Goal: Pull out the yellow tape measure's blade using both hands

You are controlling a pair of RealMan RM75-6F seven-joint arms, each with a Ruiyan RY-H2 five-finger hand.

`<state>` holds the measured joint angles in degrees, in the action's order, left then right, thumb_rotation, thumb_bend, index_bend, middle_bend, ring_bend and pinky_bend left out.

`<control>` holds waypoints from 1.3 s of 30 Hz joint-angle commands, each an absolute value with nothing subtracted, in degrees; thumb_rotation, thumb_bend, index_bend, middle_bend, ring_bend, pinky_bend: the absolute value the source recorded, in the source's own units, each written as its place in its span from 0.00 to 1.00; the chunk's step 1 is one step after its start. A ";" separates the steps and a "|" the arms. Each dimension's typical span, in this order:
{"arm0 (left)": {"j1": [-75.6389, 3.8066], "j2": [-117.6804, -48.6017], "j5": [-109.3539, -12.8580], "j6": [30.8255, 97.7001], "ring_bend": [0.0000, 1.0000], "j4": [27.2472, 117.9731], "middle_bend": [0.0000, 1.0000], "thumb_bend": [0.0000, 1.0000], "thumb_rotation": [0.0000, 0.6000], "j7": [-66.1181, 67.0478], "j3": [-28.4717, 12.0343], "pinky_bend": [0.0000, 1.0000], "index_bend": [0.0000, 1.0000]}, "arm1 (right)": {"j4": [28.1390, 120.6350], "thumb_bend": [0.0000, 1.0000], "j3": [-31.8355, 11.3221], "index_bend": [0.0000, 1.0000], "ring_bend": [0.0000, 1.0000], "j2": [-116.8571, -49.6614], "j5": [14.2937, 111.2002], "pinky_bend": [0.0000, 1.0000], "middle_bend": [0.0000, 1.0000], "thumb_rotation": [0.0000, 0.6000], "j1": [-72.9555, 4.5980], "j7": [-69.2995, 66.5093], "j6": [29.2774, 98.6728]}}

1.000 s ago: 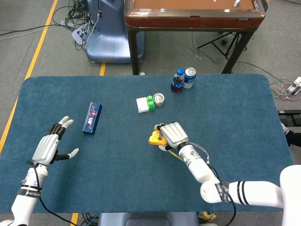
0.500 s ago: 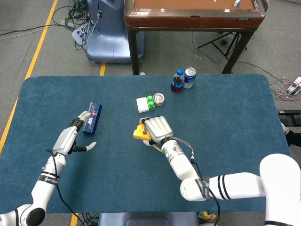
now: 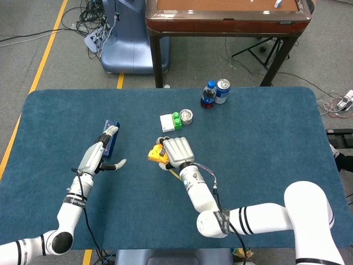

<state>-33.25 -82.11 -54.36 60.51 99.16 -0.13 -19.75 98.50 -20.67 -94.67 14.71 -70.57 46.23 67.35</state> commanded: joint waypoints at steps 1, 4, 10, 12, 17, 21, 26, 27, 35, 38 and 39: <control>-34.33 -83.36 -52.80 60.30 0.00 98.34 0.00 0.22 1.00 0.95 -19.93 0.00 0.00 | 97.41 0.79 -21.40 0.54 0.47 -95.98 14.20 0.31 0.58 1.00 -71.22 46.19 68.10; -35.14 -84.56 -51.36 60.38 0.00 97.85 0.00 0.22 1.00 1.62 -20.15 0.00 0.00 | 96.20 0.79 -22.04 0.54 0.47 -97.37 13.60 0.31 0.58 1.00 -71.73 46.25 68.70; -36.34 -86.91 -49.68 61.26 0.00 97.24 0.00 0.22 1.00 2.02 -20.86 0.00 0.00 | 93.08 0.79 -22.79 0.54 0.47 -99.82 12.79 0.31 0.58 1.00 -72.23 46.08 68.41; -36.62 -87.39 -49.40 61.44 0.00 97.17 0.00 0.22 1.00 2.18 -20.95 0.00 0.00 | 92.17 0.79 -23.07 0.55 0.47 -100.36 12.79 0.31 0.58 1.00 -72.22 45.81 68.21; -37.36 -88.65 -48.65 62.04 0.00 96.41 0.00 0.22 1.00 3.04 -21.04 0.00 0.00 | 90.70 0.79 -23.52 0.55 0.47 -101.21 12.91 0.31 0.58 1.00 -72.16 45.42 66.98; -37.72 -89.21 -47.88 62.10 0.00 96.02 0.00 0.22 1.00 3.23 -21.22 0.00 0.00 | 90.07 0.79 -23.88 0.55 0.47 -101.62 12.83 0.31 0.58 1.00 -72.37 45.65 66.34; -38.15 -89.85 -47.01 62.34 0.00 95.77 0.00 0.22 1.00 3.52 -21.55 0.00 0.00 | 89.55 0.79 -24.49 0.55 0.47 -102.15 12.71 0.31 0.58 1.00 -72.70 45.84 65.99; -38.20 -89.93 -46.88 62.36 0.00 95.76 0.00 0.22 1.00 3.51 -21.62 0.00 0.00 | 89.50 0.79 -24.56 0.55 0.47 -102.21 12.65 0.31 0.58 1.00 -72.73 45.89 65.93; -38.54 -90.39 -46.31 62.30 0.00 95.47 0.00 0.22 1.00 3.54 -21.71 0.00 0.00 | 88.96 0.80 -25.07 0.55 0.48 -102.83 12.45 0.31 0.58 1.00 -73.14 46.42 66.00; -38.55 -90.36 -46.08 62.14 0.00 95.52 0.00 0.22 1.00 3.38 -21.74 0.00 0.00 | 88.53 0.80 -25.24 0.55 0.48 -103.15 12.38 0.31 0.58 1.00 -73.25 46.50 66.01; -38.56 -90.36 -46.09 62.20 0.00 95.54 0.00 0.22 1.00 3.42 -21.72 0.00 0.00 | 88.31 0.80 -25.29 0.55 0.48 -103.29 12.36 0.31 0.58 1.00 -73.31 46.55 65.93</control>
<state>-38.56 -90.36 -46.09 62.19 95.53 3.41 -21.73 88.41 -25.25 -103.21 12.38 -73.27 46.51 65.97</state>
